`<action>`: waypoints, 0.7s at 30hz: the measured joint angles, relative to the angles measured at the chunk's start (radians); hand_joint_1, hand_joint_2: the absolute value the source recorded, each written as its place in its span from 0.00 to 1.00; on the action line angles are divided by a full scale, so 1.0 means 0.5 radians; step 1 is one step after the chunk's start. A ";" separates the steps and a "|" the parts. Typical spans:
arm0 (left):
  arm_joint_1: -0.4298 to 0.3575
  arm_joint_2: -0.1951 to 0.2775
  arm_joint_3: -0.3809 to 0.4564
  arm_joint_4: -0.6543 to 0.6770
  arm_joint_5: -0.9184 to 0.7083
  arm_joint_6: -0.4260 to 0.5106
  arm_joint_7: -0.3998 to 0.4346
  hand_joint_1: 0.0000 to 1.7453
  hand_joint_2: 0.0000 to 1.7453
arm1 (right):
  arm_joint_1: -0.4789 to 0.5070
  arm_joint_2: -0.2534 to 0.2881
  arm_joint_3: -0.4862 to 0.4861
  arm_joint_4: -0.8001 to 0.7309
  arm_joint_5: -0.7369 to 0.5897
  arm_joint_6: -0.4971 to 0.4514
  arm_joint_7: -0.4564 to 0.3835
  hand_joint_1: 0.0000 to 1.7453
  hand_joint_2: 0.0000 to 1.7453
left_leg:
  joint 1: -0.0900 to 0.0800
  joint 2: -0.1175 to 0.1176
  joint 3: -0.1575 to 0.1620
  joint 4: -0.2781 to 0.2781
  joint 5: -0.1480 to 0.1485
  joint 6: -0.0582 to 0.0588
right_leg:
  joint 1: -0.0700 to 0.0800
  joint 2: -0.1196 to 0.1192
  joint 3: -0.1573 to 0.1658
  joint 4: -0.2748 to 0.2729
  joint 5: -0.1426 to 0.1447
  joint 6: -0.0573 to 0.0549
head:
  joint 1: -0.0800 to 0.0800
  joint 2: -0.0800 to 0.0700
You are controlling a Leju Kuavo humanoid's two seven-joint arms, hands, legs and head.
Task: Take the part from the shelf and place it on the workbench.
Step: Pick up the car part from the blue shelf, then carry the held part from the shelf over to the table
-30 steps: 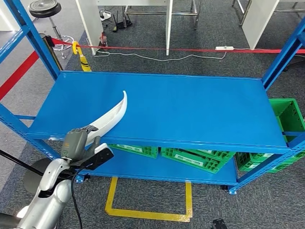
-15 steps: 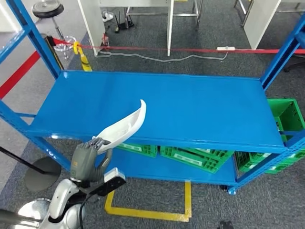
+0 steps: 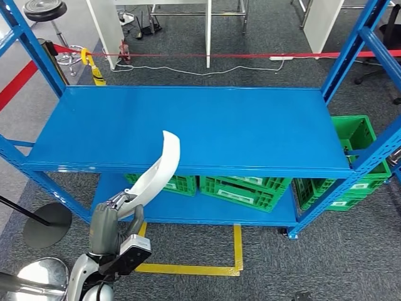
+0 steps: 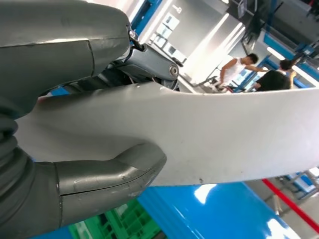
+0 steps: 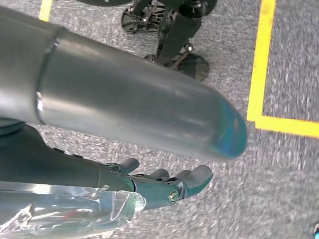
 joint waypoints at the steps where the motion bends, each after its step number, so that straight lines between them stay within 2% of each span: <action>1: 0.002 -0.001 -0.001 0.000 0.008 0.005 -0.006 0.83 1.00 | 0.006 -0.001 -0.007 0.000 -0.002 -0.002 -0.003 0.00 0.00 | -0.002 0.015 -0.011 -0.005 0.018 -0.001 | -0.005 0.015 -0.005 -0.013 0.024 0.014 | -0.002 0.000; 2: 0.001 -0.002 -0.003 0.001 0.013 0.010 -0.010 0.83 1.00 | 0.013 -0.003 -0.014 0.001 -0.003 -0.003 -0.005 0.00 0.00 | -0.001 0.032 -0.022 -0.015 0.038 0.007 | -0.007 0.016 -0.013 -0.018 0.031 0.027 | -0.004 0.000; 3: 0.001 -0.005 -0.005 0.001 0.015 0.014 -0.012 0.83 1.00 | 0.022 -0.005 -0.020 0.002 -0.004 -0.005 -0.007 0.00 0.00 | 0.002 0.049 -0.036 -0.022 0.061 0.020 | -0.007 0.000 -0.030 -0.004 0.003 0.039 | 0.001 0.000; 4: 0.001 -0.009 -0.006 0.001 0.015 0.017 -0.014 0.83 1.00 | 0.028 -0.006 -0.026 0.004 -0.005 -0.005 -0.009 0.00 0.00 | 0.007 0.068 -0.054 -0.029 0.084 0.031 | -0.006 -0.027 -0.054 0.047 -0.062 0.050 | 0.007 0.000; 5: 0.001 -0.011 -0.007 0.001 0.016 0.020 -0.014 0.83 1.00 | 0.030 -0.007 -0.029 0.005 -0.007 -0.005 -0.011 0.00 0.00 | 0.009 0.087 -0.075 -0.031 0.105 0.038 | -0.007 -0.064 -0.084 0.142 -0.161 0.058 | 0.014 0.000; 6: 0.003 -0.014 -0.008 0.002 0.016 0.022 -0.015 0.83 1.00 | 0.028 -0.006 -0.031 0.005 -0.008 -0.005 -0.012 0.00 0.00 | 0.009 0.106 -0.098 -0.031 0.124 0.043 | -0.008 -0.092 -0.115 0.268 -0.266 0.067 | 0.021 0.000; 7: 0.004 -0.015 -0.008 0.003 0.016 0.023 -0.015 0.83 1.00 | 0.025 -0.006 -0.033 0.005 -0.010 -0.006 -0.013 0.00 0.00 | 0.008 0.128 -0.122 -0.030 0.143 0.043 | -0.010 -0.106 -0.137 0.398 -0.342 0.075 | 0.023 0.000; 8: 0.004 -0.015 -0.009 0.005 0.016 0.025 -0.015 0.83 1.00 | 0.023 -0.006 -0.037 0.005 -0.012 -0.008 -0.014 0.00 0.00 | 0.008 0.151 -0.148 -0.029 0.162 0.042 | -0.012 -0.113 -0.141 0.499 -0.373 0.083 | 0.024 0.000; 9: 0.003 -0.015 -0.010 0.008 0.015 0.027 -0.017 0.83 1.00 | 0.024 -0.006 -0.041 0.005 -0.013 -0.010 -0.015 0.00 0.00 | 0.008 0.174 -0.174 -0.027 0.182 0.039 | -0.013 -0.118 -0.114 0.540 -0.358 0.090 | 0.025 0.000; 10: 0.003 -0.015 -0.011 0.011 0.016 0.030 -0.019 0.83 1.00 | 0.025 -0.006 -0.045 0.005 -0.015 -0.012 -0.016 0.00 0.00 | 0.010 0.197 -0.200 -0.025 0.199 0.033 | -0.015 -0.127 -0.051 0.510 -0.310 0.097 | 0.026 0.000; 11: 0.001 -0.015 -0.012 0.014 0.021 0.032 -0.024 0.83 1.00 | 0.026 -0.006 -0.051 0.005 -0.016 -0.013 -0.018 0.00 0.00 | 0.013 0.217 -0.223 -0.020 0.216 0.025 | -0.018 -0.148 0.048 0.411 -0.260 0.106 | 0.025 0.000; 12: 0.000 -0.015 -0.013 0.016 0.030 0.034 -0.033 0.83 1.00 | 0.024 -0.006 -0.056 0.005 -0.017 -0.014 -0.020 0.00 0.00 | 0.011 0.236 -0.243 -0.013 0.230 0.014 | -0.016 -0.188 0.165 0.266 -0.248 0.117 | 0.026 0.000; 13: -0.002 -0.015 -0.014 0.018 0.044 0.035 -0.042 0.83 1.00 | 0.019 -0.006 -0.061 0.004 -0.018 -0.014 -0.024 0.00 0.00 | 0.008 0.253 -0.256 -0.005 0.241 0.002 | -0.010 -0.224 0.270 0.124 -0.258 0.112 | 0.027 0.000; 14: -0.005 -0.016 -0.015 0.019 0.059 0.036 -0.053 0.83 1.00 | 0.014 -0.006 -0.067 0.004 -0.019 -0.015 -0.027 0.00 0.00 | 0.004 0.271 -0.262 0.002 0.251 -0.007 | -0.005 -0.249 0.333 0.019 -0.283 0.100 | 0.024 0.000; 15: -0.009 -0.017 -0.016 0.021 0.070 0.038 -0.061 0.83 1.00 | 0.012 -0.006 -0.072 0.004 -0.019 -0.015 -0.030 0.00 0.00 | 0.000 0.289 -0.263 0.007 0.262 -0.016 | 0.002 -0.256 0.358 -0.038 -0.308 0.080 | 0.020 0.000; 17: -0.018 -0.022 -0.019 0.026 0.081 0.043 -0.074 0.83 1.00 | 0.019 -0.007 -0.081 0.005 -0.021 -0.015 -0.033 0.00 0.00 | 0.003 0.318 -0.263 0.012 0.276 -0.031 | 0.003 -0.223 0.329 -0.048 -0.296 0.026 | 0.012 0.000; 18: -0.021 -0.024 -0.020 0.029 0.085 0.047 -0.079 0.83 1.00 | 0.023 -0.006 -0.084 0.005 -0.022 -0.015 -0.034 0.00 0.00 | 0.008 0.300 -0.270 0.027 0.254 -0.043 | 0.001 -0.206 0.314 -0.045 -0.282 0.005 | 0.011 0.000; 19: -0.023 -0.026 -0.021 0.032 0.089 0.050 -0.083 0.83 1.00 | 0.025 -0.006 -0.087 0.005 -0.024 -0.016 -0.034 0.00 0.00 | 0.012 0.262 -0.287 0.072 0.195 -0.056 | -0.003 -0.190 0.297 -0.046 -0.261 -0.014 | 0.011 0.000; 21: -0.025 -0.028 -0.021 0.039 0.095 0.054 -0.088 0.83 1.00 | 0.021 -0.007 -0.093 0.005 -0.028 -0.017 -0.036 0.00 0.00 | 0.020 0.162 -0.350 0.278 -0.001 -0.076 | -0.008 -0.149 0.250 -0.045 -0.210 -0.037 | 0.008 0.000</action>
